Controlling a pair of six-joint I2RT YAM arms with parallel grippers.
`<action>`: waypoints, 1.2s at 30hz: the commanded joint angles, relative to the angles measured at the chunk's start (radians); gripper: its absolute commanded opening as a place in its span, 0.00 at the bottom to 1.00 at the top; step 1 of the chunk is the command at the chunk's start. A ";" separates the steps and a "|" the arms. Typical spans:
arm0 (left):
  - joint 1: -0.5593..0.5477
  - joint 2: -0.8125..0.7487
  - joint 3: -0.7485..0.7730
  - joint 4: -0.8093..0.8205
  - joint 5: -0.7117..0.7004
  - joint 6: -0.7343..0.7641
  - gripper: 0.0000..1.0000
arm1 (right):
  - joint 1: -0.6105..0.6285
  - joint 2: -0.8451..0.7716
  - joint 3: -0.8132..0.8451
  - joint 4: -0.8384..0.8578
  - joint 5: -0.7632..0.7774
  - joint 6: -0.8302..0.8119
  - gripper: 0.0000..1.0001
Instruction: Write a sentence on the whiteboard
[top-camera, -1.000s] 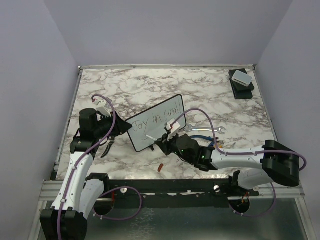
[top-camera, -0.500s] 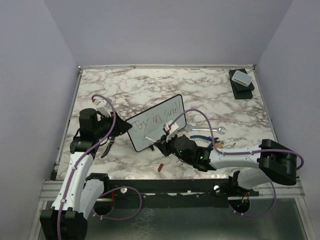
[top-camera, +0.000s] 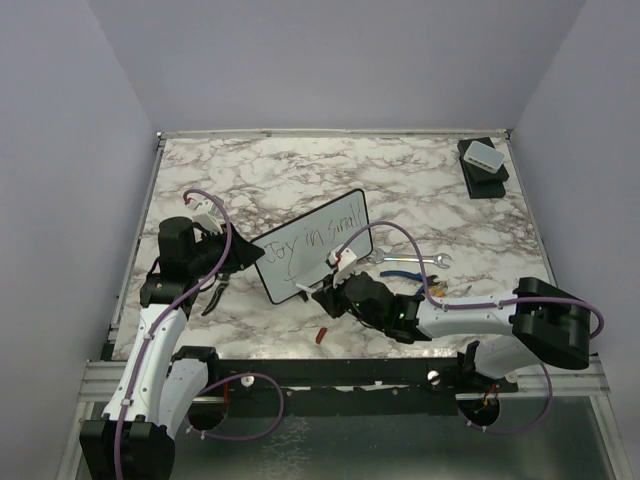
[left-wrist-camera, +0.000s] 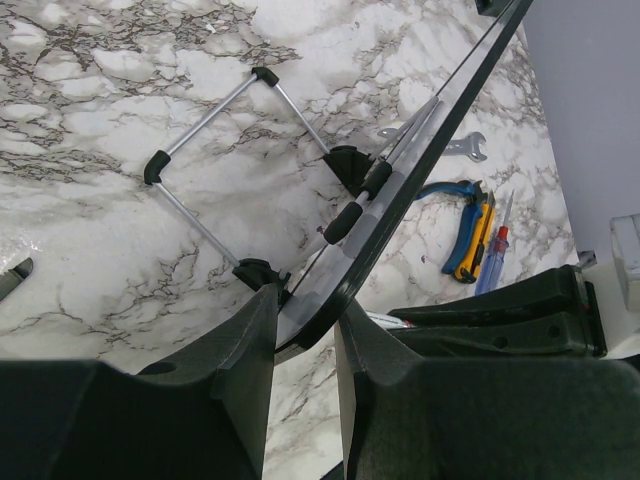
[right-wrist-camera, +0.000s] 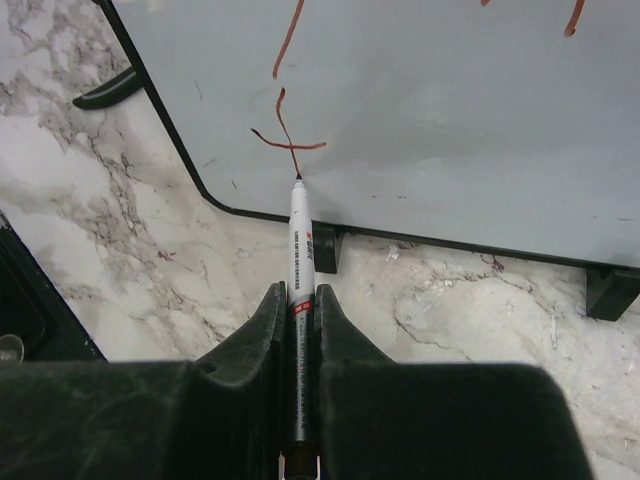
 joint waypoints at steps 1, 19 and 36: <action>-0.006 -0.019 -0.009 -0.011 -0.008 0.002 0.29 | -0.001 0.024 0.025 -0.071 -0.020 0.035 0.01; -0.007 -0.020 -0.010 -0.011 -0.011 0.001 0.29 | -0.001 -0.005 0.042 -0.129 0.117 0.079 0.01; -0.010 -0.026 -0.010 -0.011 -0.012 0.001 0.29 | -0.001 -0.124 0.065 -0.087 0.142 -0.051 0.00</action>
